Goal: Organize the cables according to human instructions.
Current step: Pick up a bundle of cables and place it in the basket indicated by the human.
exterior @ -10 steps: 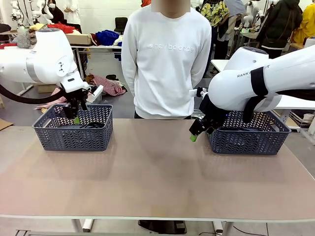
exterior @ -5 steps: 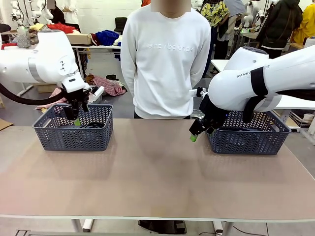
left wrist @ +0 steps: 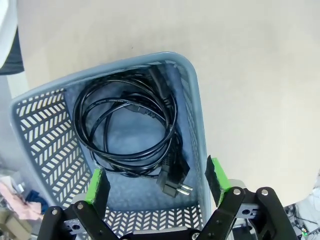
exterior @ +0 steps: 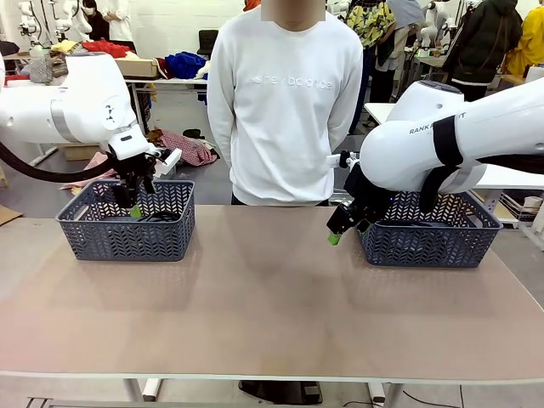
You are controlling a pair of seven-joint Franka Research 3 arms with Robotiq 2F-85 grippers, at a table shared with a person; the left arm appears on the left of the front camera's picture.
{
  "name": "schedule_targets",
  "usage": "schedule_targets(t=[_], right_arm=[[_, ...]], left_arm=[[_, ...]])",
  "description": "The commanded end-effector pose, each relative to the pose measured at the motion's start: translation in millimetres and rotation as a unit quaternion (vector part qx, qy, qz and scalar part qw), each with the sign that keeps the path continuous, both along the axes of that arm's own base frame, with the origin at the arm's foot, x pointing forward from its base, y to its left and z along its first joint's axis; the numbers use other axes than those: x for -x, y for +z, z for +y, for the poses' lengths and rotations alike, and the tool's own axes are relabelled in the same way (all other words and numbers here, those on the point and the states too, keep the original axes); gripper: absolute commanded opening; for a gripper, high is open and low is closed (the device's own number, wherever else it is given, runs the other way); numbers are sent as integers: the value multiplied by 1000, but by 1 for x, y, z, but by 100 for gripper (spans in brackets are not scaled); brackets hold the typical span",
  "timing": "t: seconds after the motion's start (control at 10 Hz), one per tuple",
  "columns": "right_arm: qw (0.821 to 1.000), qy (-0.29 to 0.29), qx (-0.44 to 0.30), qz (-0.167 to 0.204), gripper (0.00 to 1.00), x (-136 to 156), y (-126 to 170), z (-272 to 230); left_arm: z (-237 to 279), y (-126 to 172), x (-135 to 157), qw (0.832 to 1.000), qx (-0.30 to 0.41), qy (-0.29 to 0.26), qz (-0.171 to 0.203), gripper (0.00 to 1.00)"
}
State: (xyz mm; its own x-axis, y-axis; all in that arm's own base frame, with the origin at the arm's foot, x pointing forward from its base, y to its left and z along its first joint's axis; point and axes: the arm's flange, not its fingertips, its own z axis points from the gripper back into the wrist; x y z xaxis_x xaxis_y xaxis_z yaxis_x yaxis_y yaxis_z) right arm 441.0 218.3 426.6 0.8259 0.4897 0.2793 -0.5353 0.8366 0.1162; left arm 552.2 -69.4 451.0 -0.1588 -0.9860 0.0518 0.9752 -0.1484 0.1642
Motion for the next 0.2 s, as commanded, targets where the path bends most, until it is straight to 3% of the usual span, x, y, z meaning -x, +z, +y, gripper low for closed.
schedule_targets(t=[0.0, 0.1], right_arm=[[1000, 0, -1, -1, 100, 1, 1, -1], [1000, 0, -1, -1, 100, 1, 1, -1]], left_arm=[[3, 1, 1, 1000, -8, -2, -3, 100], [3, 1, 1, 1000, -8, -2, -3, 100]])
